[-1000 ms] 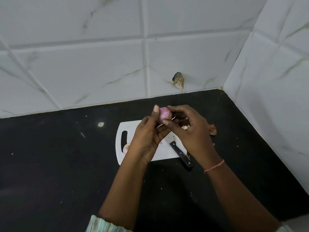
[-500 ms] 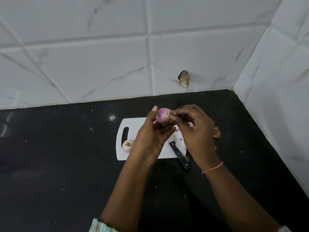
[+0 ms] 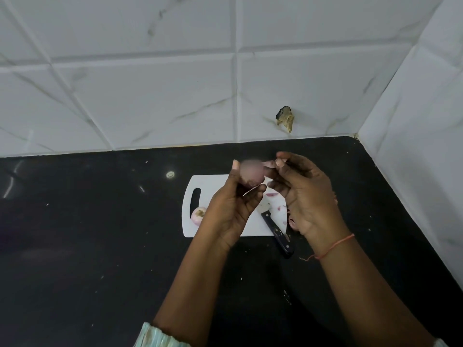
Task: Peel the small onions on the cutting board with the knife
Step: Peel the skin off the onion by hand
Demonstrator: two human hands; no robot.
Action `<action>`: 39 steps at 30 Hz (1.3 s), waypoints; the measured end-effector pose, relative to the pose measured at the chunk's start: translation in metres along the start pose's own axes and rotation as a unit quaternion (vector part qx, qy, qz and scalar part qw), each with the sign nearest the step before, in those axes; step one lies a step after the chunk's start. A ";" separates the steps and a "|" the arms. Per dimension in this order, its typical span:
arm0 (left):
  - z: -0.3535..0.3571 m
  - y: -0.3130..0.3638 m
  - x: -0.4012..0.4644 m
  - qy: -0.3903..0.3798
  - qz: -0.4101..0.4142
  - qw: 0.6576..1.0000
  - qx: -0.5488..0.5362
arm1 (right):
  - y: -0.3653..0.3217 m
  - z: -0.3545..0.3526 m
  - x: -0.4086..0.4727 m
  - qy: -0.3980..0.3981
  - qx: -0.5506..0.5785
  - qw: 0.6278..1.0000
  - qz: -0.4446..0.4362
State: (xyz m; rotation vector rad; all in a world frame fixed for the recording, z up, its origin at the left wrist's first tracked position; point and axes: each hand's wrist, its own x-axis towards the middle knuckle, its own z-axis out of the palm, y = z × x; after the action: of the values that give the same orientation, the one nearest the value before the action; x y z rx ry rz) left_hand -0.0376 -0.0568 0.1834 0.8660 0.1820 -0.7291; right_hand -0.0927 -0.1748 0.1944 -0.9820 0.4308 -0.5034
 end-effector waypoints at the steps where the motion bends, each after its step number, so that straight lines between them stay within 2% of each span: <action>1: -0.002 0.001 0.001 0.001 -0.004 1.000 0.003 | -0.001 0.001 0.001 -0.001 0.045 0.999 0.018; 4: -0.005 0.006 0.002 -0.003 -0.021 1.000 -0.003 | -0.002 0.000 0.008 0.019 0.128 0.991 0.036; 6: -0.010 0.009 0.004 -0.009 -0.031 0.999 -0.014 | 0.000 -0.005 0.013 0.060 0.158 0.985 0.023; 8: -0.015 0.012 0.006 -0.018 -0.043 0.999 -0.026 | 0.006 -0.014 0.018 0.122 0.120 0.985 -0.005; 10: -0.019 0.015 0.007 -0.024 -0.062 0.997 -0.038 | 0.017 -0.029 0.022 0.184 -0.056 0.981 -0.028; 11: -0.021 0.016 0.008 -0.024 -0.070 0.996 -0.043 | 0.023 -0.038 0.025 0.201 -0.168 0.965 -0.029; 13: -0.025 0.017 0.010 -0.019 -0.077 0.996 -0.042 | 0.034 -0.050 0.028 0.183 -0.377 0.908 -0.016; 14: -0.026 0.017 0.012 -0.014 -0.072 0.997 -0.034 | 0.039 -0.053 0.029 0.149 -0.478 0.866 -0.009; 15: -0.029 0.017 0.014 -0.013 -0.063 0.998 -0.017 | 0.043 -0.051 0.026 0.120 -0.554 0.824 -0.008; 16: -0.030 0.017 0.017 -0.015 -0.054 0.998 0.006 | 0.044 -0.047 0.024 0.104 -0.584 0.805 -0.030; 20: -0.028 0.018 0.020 -0.029 -0.039 0.996 0.073 | 0.043 -0.003 -0.002 0.019 -0.460 0.853 -0.247; 22: -0.025 0.020 0.019 -0.054 -0.020 0.994 0.094 | 0.042 0.019 -0.011 -0.025 -0.435 0.853 -0.288; 26: -0.030 0.018 0.024 -0.079 0.039 0.984 0.155 | 0.048 0.032 -0.011 -0.014 -0.421 0.849 -0.319; 29: -0.034 0.016 0.029 -0.080 0.054 0.979 0.178 | 0.051 0.026 -0.009 0.003 -0.396 0.861 -0.318; 33: -0.032 0.015 0.031 -0.068 0.072 0.977 0.187 | 0.051 0.020 -0.006 0.000 -0.403 0.859 -0.316; 39: -0.036 0.013 0.034 -0.054 0.082 0.968 0.230 | 0.052 0.020 -0.005 -0.005 -0.439 0.833 -0.336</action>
State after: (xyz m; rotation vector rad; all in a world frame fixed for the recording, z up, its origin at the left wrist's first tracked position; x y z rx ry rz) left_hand 0.0009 -0.0411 0.1535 1.2626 -0.1627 -0.6693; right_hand -0.0750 -0.1352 0.1600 -2.0623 0.2866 -0.9705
